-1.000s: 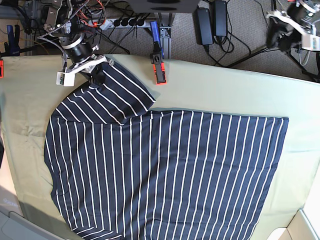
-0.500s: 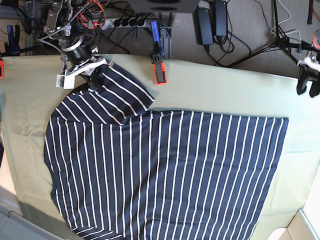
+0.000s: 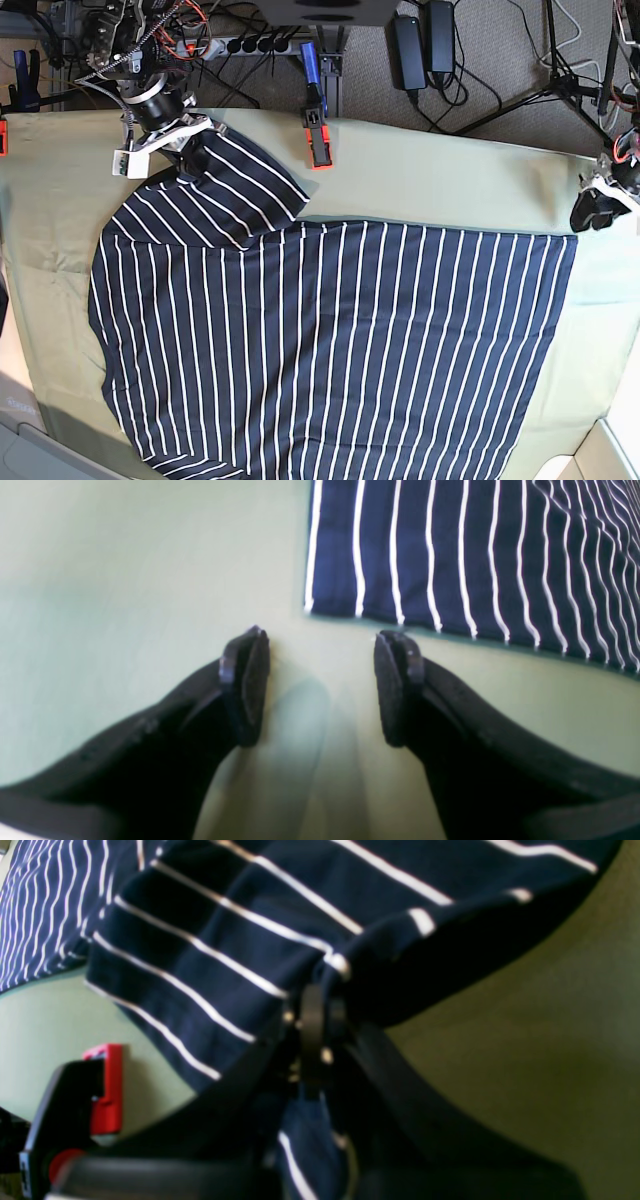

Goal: Fold the T-shirt properly
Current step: 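Grasp the opposite shoulder corner of the shirt with the left gripper, then lift both shoulder corners and pull the shirt taut between grippers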

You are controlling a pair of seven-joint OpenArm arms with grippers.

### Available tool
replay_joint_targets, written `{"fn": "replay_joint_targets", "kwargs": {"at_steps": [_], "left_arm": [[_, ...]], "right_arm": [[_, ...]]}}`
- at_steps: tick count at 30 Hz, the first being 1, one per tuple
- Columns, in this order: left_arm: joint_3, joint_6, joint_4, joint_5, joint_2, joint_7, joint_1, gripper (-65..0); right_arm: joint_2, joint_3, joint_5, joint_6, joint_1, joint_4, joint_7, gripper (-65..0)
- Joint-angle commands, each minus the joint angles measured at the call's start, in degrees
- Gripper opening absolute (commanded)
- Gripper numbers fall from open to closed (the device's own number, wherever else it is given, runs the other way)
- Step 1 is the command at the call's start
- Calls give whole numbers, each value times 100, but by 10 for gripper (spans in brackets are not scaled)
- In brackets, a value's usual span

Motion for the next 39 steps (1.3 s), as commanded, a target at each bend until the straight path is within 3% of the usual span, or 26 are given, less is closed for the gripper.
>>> {"fn": "replay_joint_targets", "kwargs": {"at_steps": [1,14,23,39], "left_arm": [[15,-116,-4,-79,-109,-101,-160,-282],[214,-114,-1095,-87,-24,-61,-837,-282],[643,-240,-1071,-249,4,-59,-883,-282],[671,-258,-811,-199,208,-33,-887,-283]], "right_arm": [[17,7,-17,11,-2,70,46,-650],[17,7,-70,11,-2,70,46,-650],[17,7,-72,11,-2,70,46,-650],[17,7,-72,11,-4,70,44,-650]]}}
